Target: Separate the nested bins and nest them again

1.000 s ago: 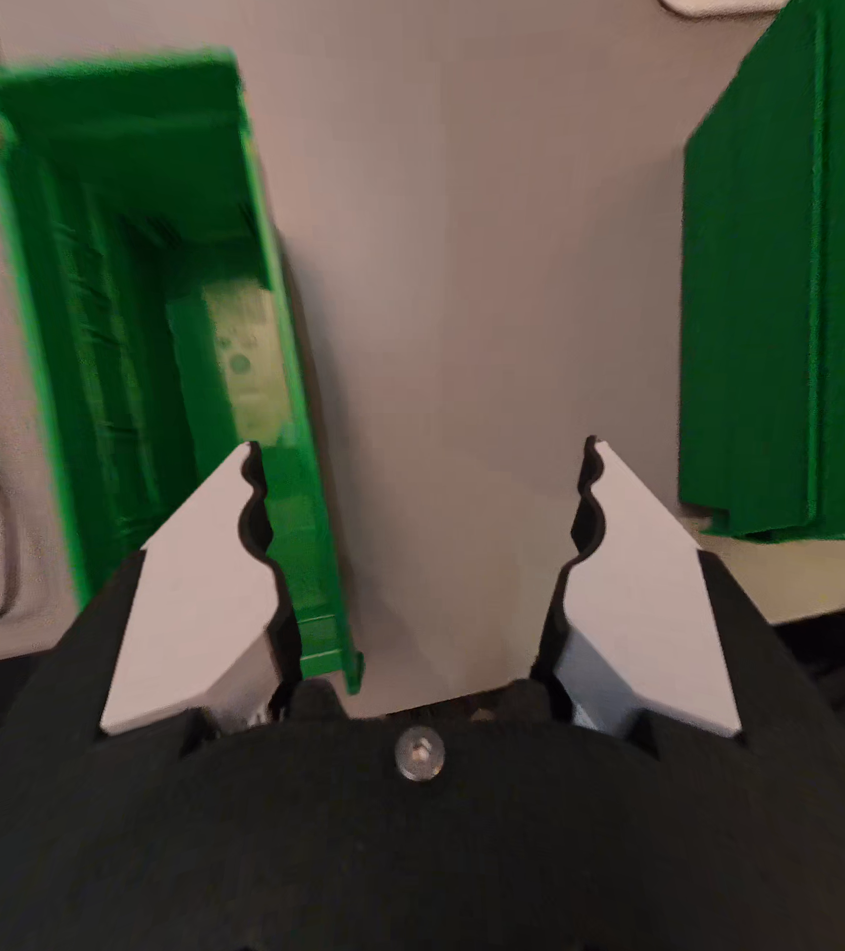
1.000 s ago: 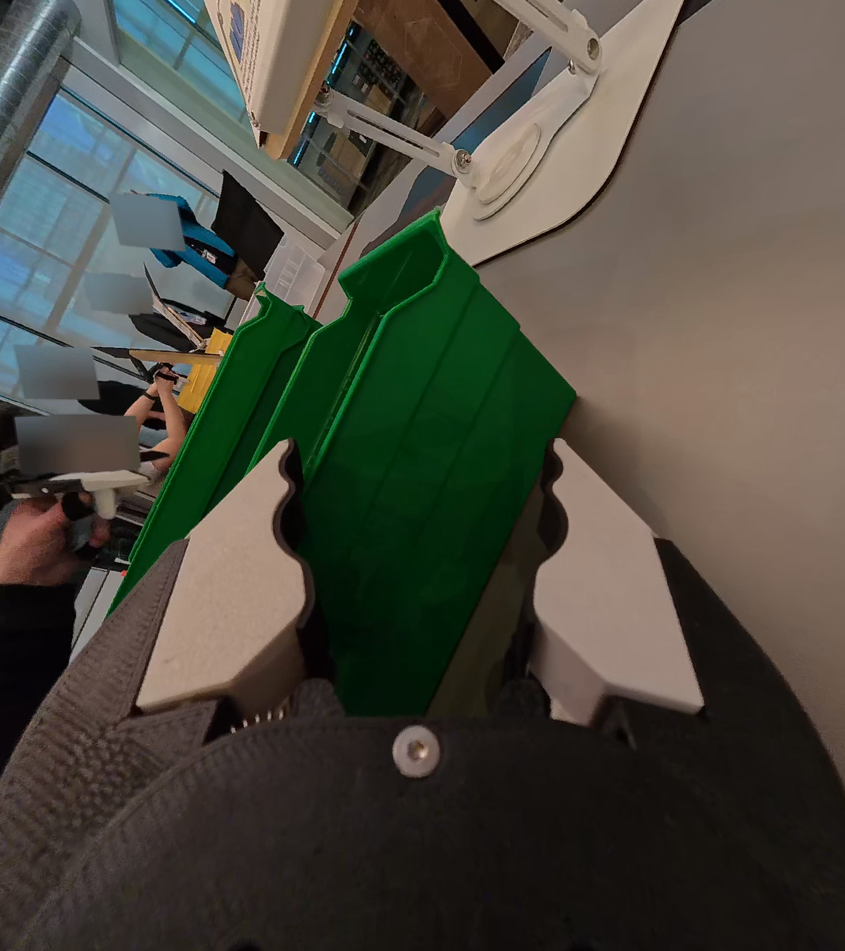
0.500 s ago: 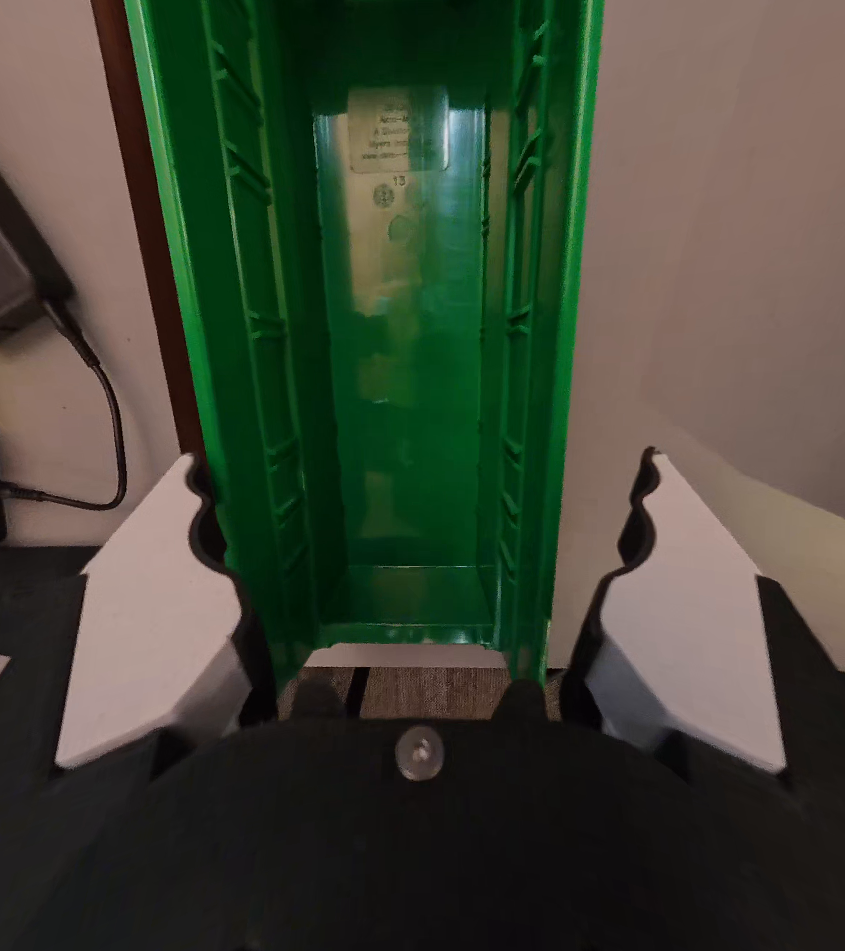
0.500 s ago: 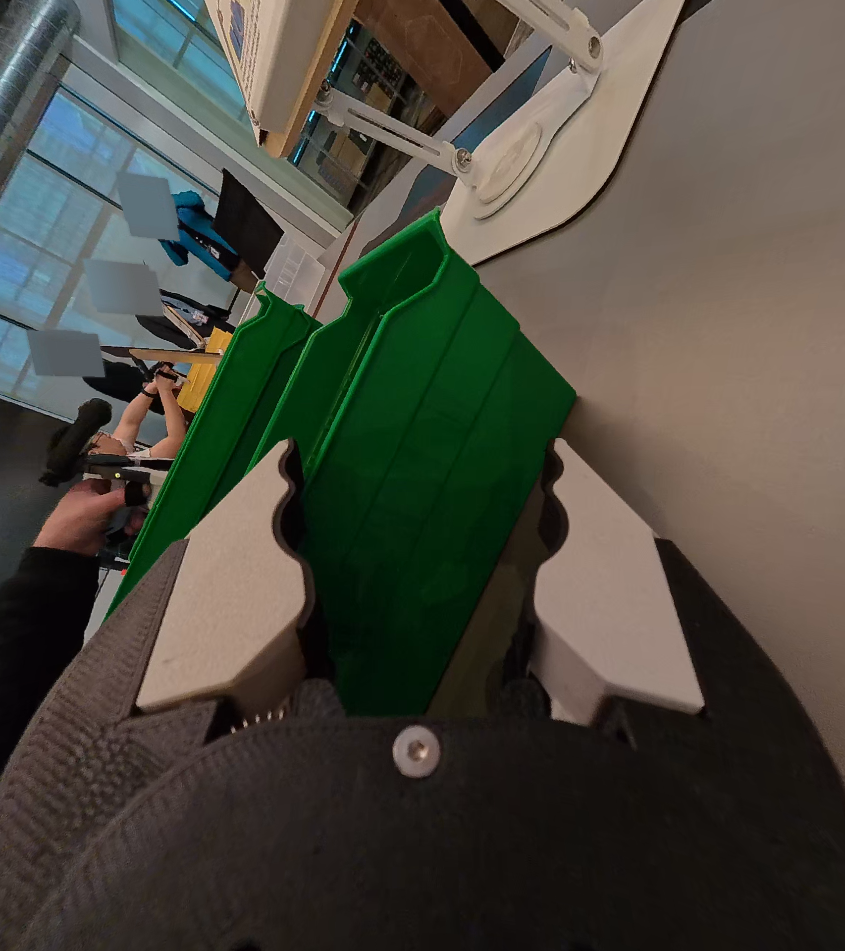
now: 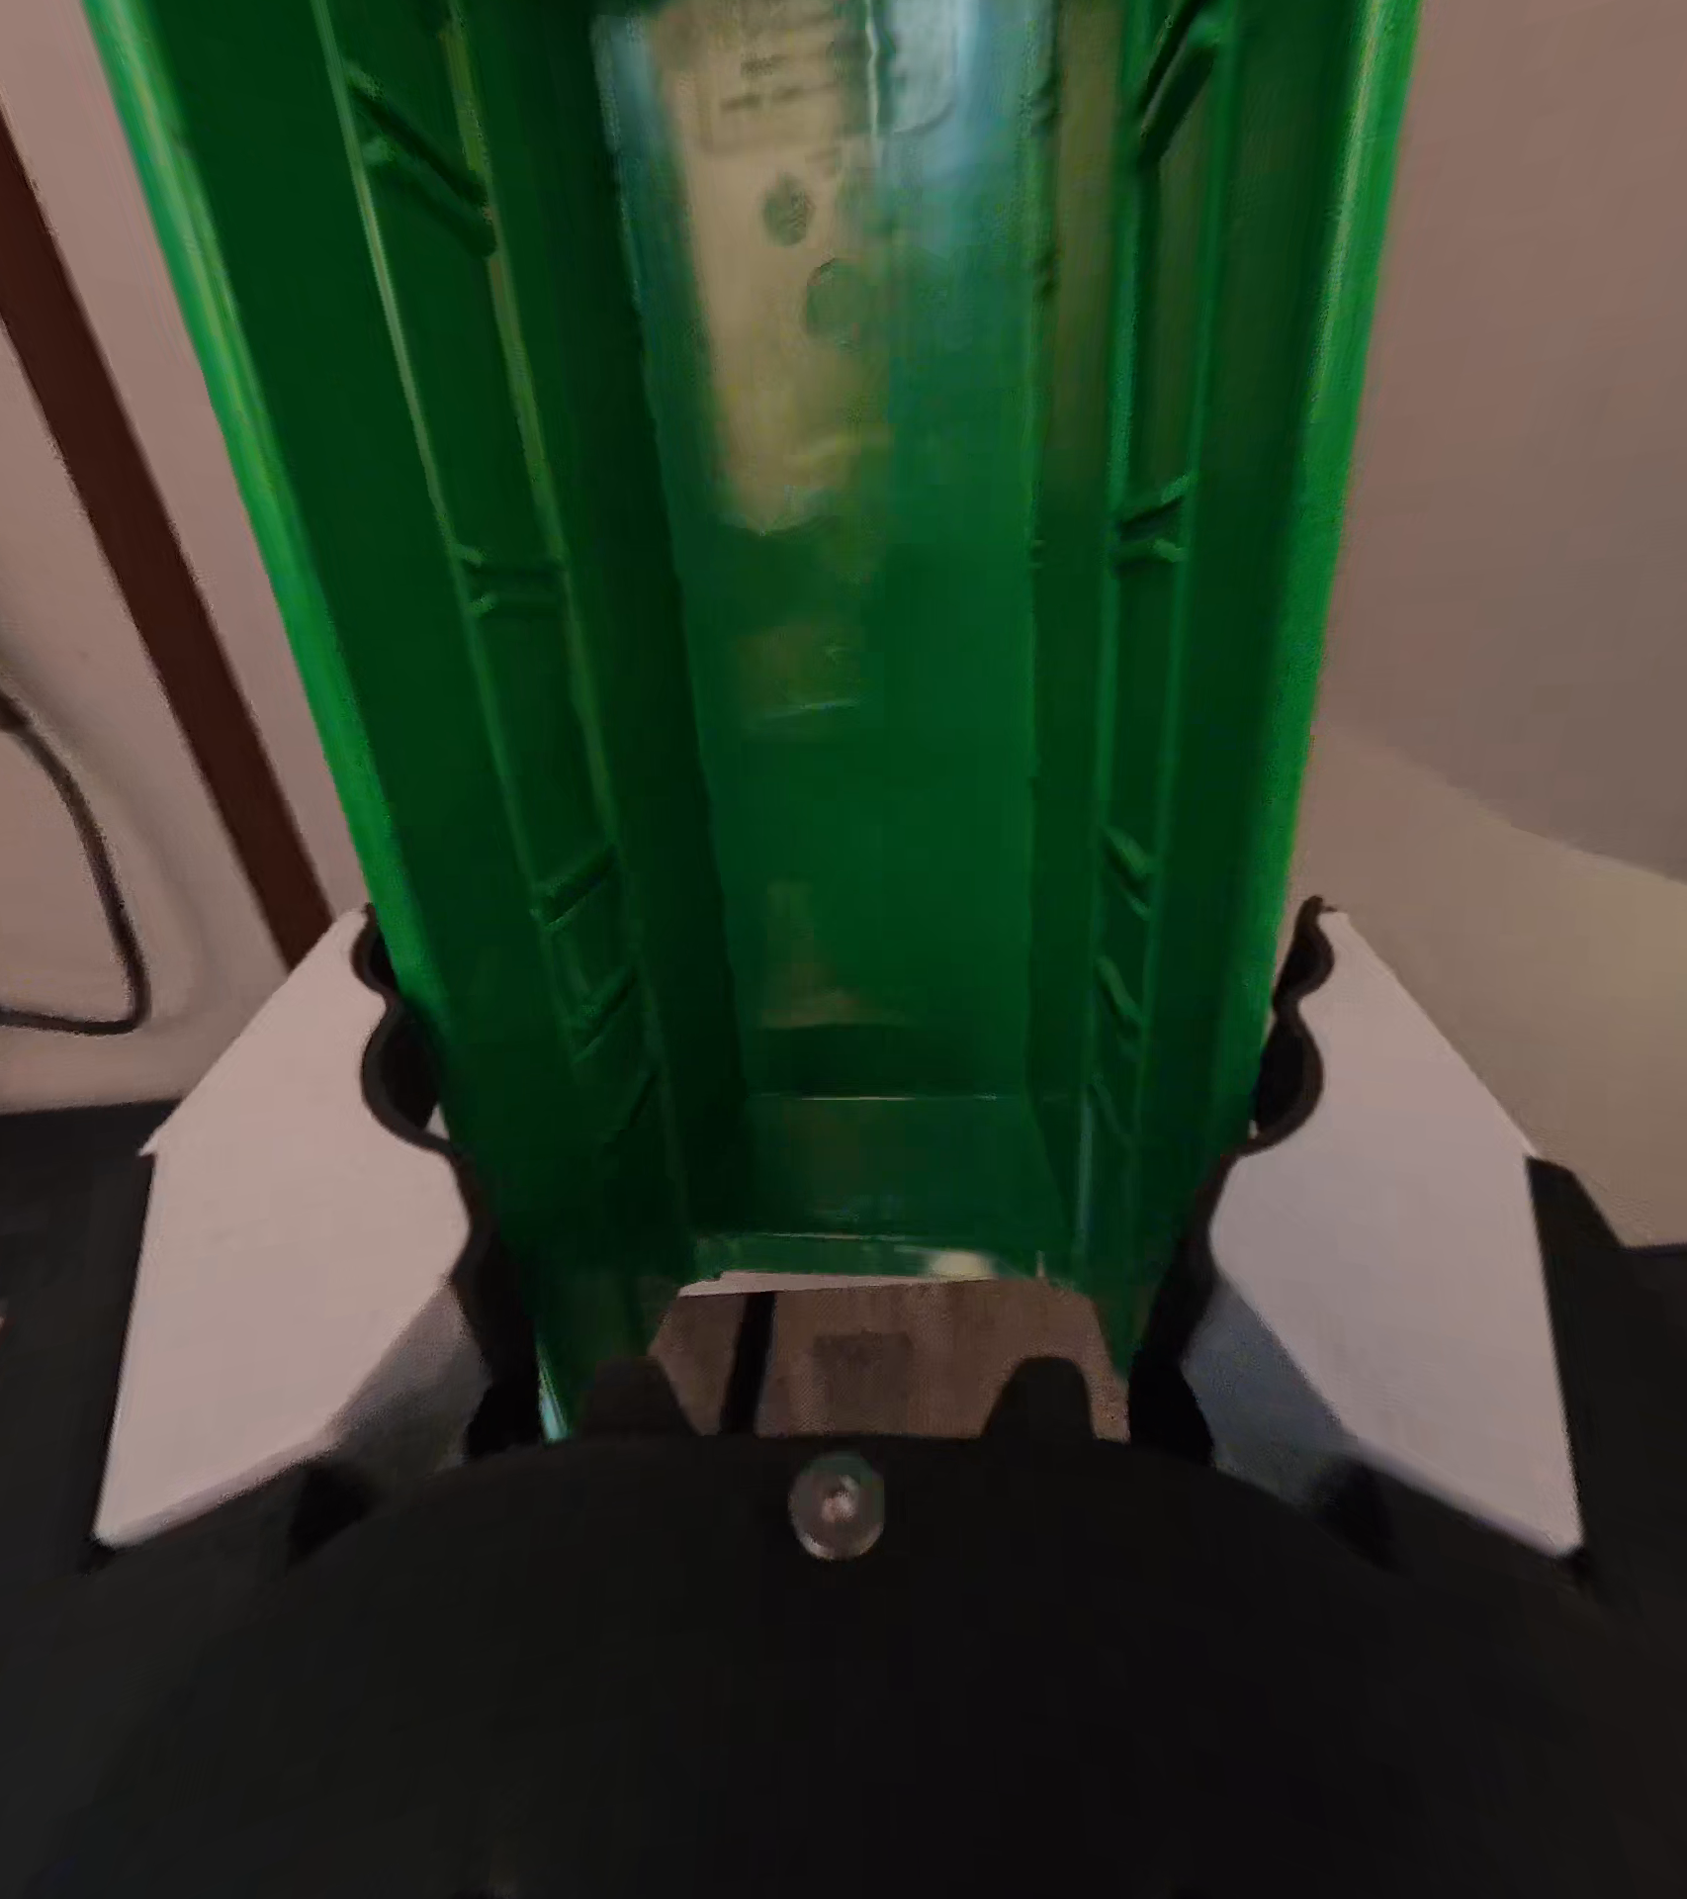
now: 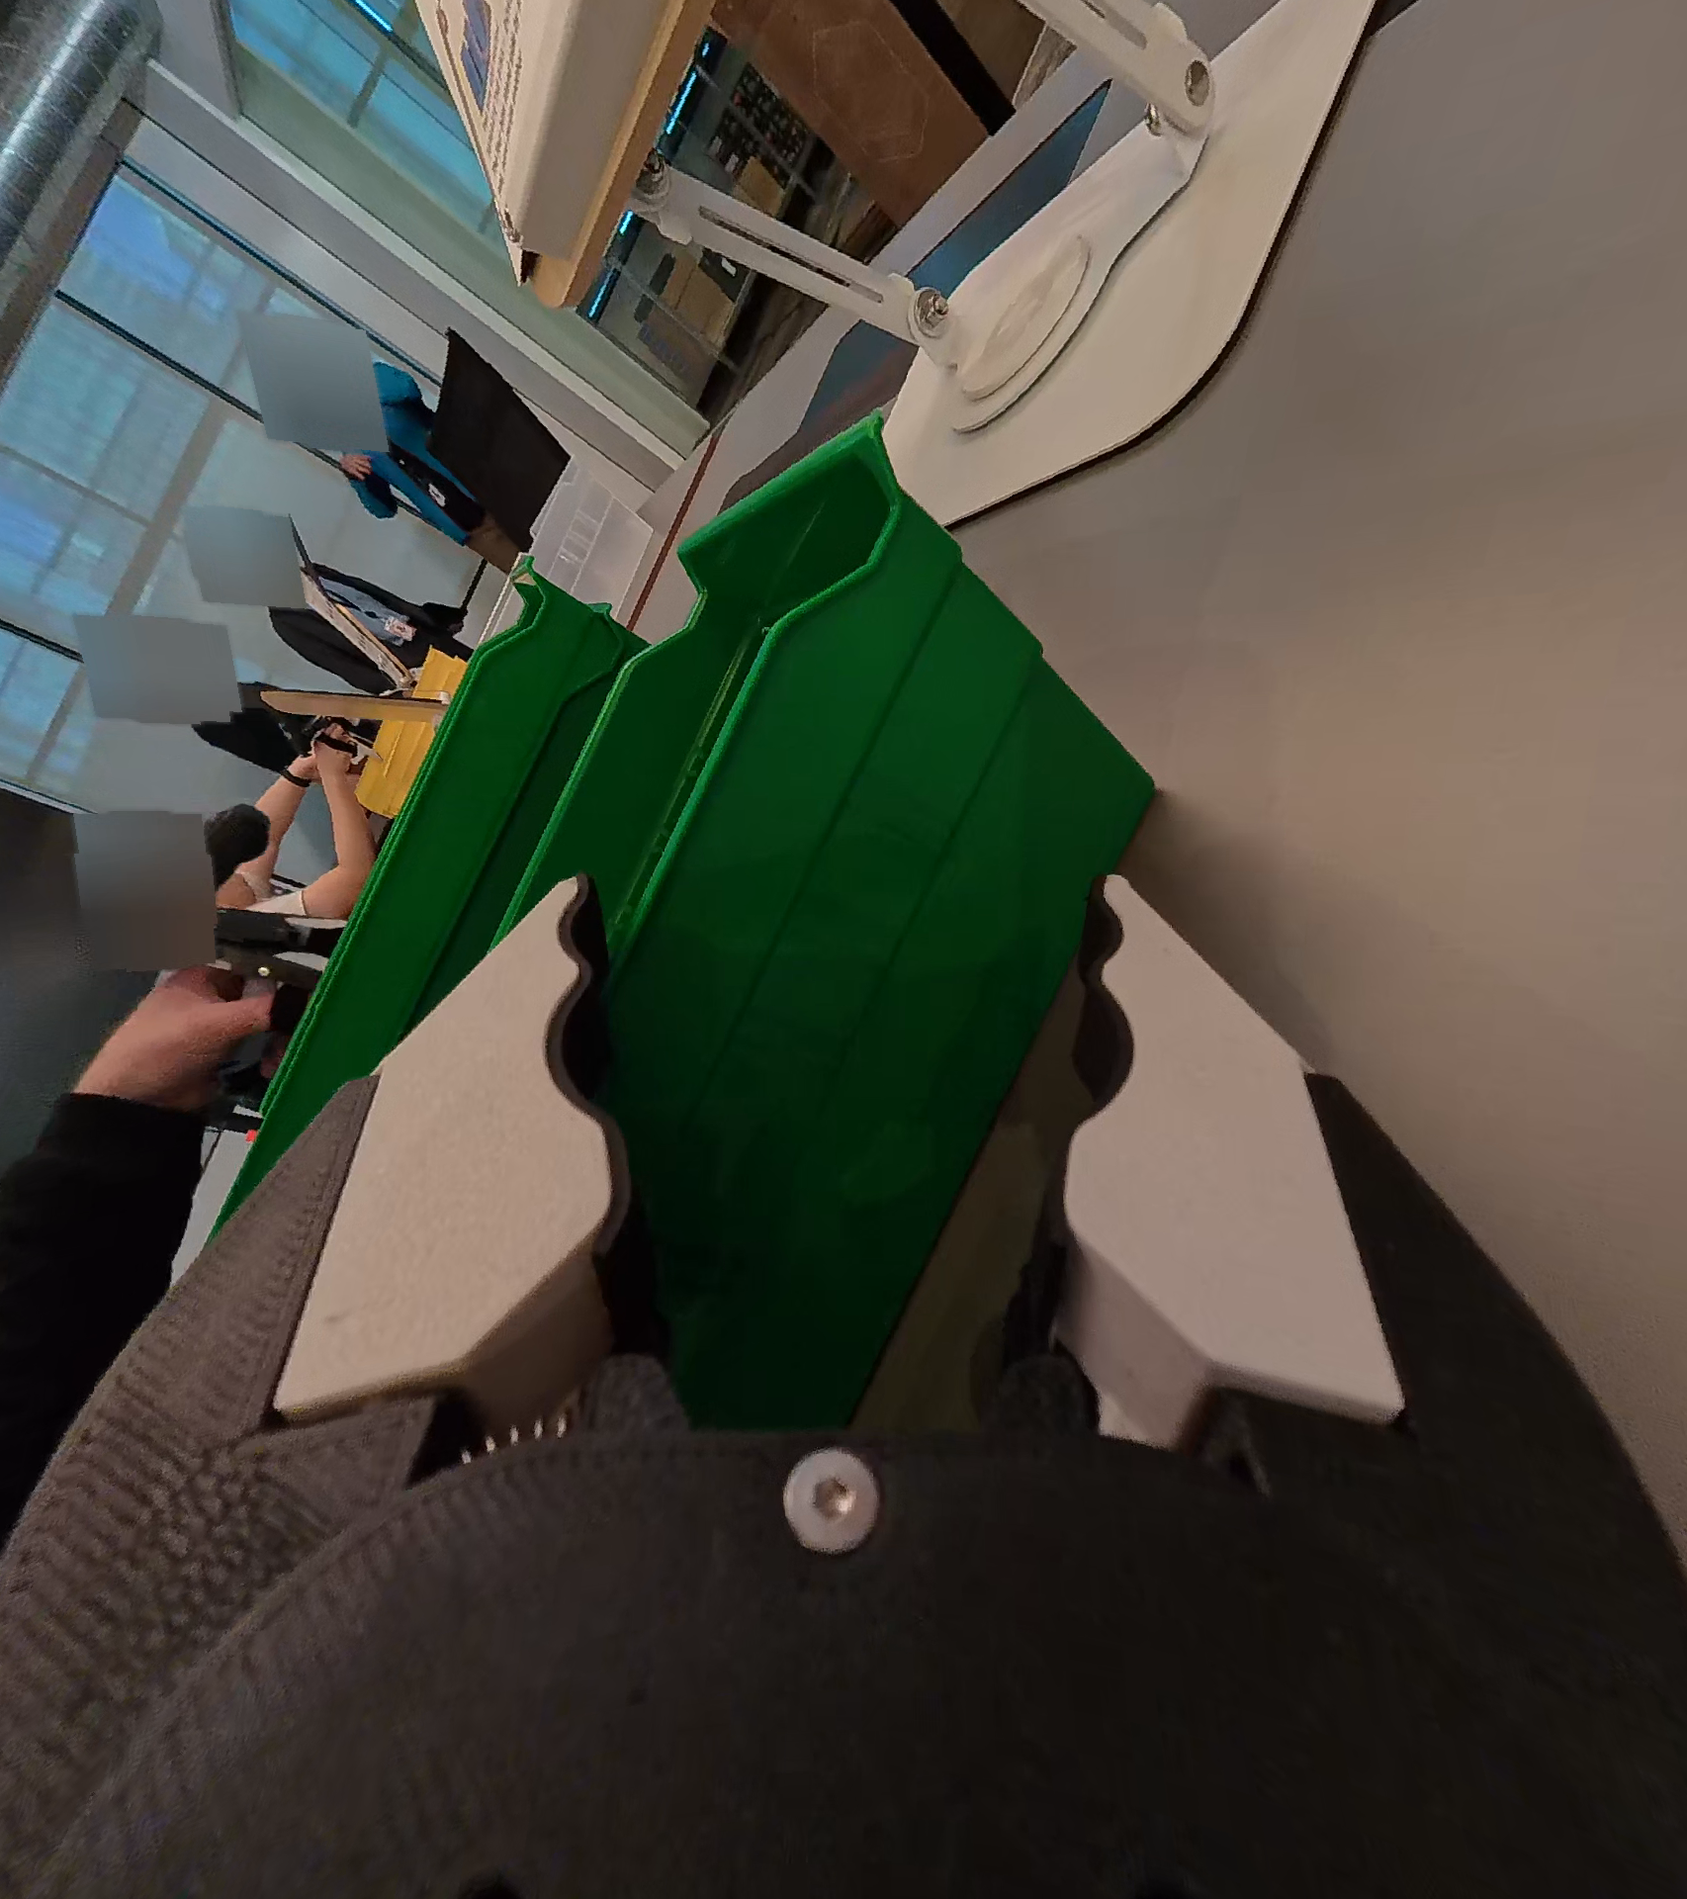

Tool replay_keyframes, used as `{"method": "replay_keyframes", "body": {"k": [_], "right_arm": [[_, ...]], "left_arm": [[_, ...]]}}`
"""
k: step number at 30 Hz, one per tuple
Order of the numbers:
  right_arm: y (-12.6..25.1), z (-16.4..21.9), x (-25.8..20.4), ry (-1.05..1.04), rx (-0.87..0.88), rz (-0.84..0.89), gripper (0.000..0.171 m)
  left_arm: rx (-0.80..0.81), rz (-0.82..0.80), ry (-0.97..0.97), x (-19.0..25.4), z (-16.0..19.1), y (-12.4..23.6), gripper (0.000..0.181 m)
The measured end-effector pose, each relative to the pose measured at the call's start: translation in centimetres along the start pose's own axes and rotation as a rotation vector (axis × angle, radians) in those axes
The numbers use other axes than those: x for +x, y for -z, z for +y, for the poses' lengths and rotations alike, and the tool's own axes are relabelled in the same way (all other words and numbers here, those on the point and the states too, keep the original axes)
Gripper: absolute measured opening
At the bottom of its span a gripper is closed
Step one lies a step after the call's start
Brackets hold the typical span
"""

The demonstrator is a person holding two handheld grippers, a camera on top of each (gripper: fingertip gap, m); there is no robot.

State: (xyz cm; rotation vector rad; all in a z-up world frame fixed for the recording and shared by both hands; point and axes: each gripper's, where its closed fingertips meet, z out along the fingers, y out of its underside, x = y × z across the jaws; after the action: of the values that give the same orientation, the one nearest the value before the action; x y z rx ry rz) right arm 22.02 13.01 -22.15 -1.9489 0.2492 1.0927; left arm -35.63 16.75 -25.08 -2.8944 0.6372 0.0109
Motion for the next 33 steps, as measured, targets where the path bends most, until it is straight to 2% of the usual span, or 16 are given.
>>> {"method": "replay_keyframes", "body": {"k": [1, 3, 13, 23, 29, 33], "right_arm": [[0.0, 0.0, 0.0, 0.0, 0.0, 0.0, 0.092], [0.0, 0.0, 0.0, 0.001, -0.001, 0.0, 0.092], [-0.1, 0.0, -0.1, -0.007, -0.001, -0.009, 0.092], [-0.2, 0.2, -0.5, 0.0, -0.006, -0.014, 0.091], [-0.2, 0.2, -0.6, -0.001, -0.007, -0.017, 0.091], [-0.2, 0.3, -0.6, 0.001, -0.008, -0.016, 0.091]], "left_arm": [[-0.017, -0.019, 0.006, -0.3, 0.1, -0.2, 0.159], [0.007, 0.013, 0.035, 0.0, -0.4, 0.5, 0.141], [0.08, 0.068, 0.044, 1.9, -1.1, 1.4, 0.121], [0.063, 0.101, -0.029, 6.1, -0.8, 1.3, 0.14], [0.05, 0.134, -0.088, 9.4, -0.6, 1.6, 0.142], [0.1, 0.139, -0.083, 9.7, -1.8, 1.9, 0.141]]}}
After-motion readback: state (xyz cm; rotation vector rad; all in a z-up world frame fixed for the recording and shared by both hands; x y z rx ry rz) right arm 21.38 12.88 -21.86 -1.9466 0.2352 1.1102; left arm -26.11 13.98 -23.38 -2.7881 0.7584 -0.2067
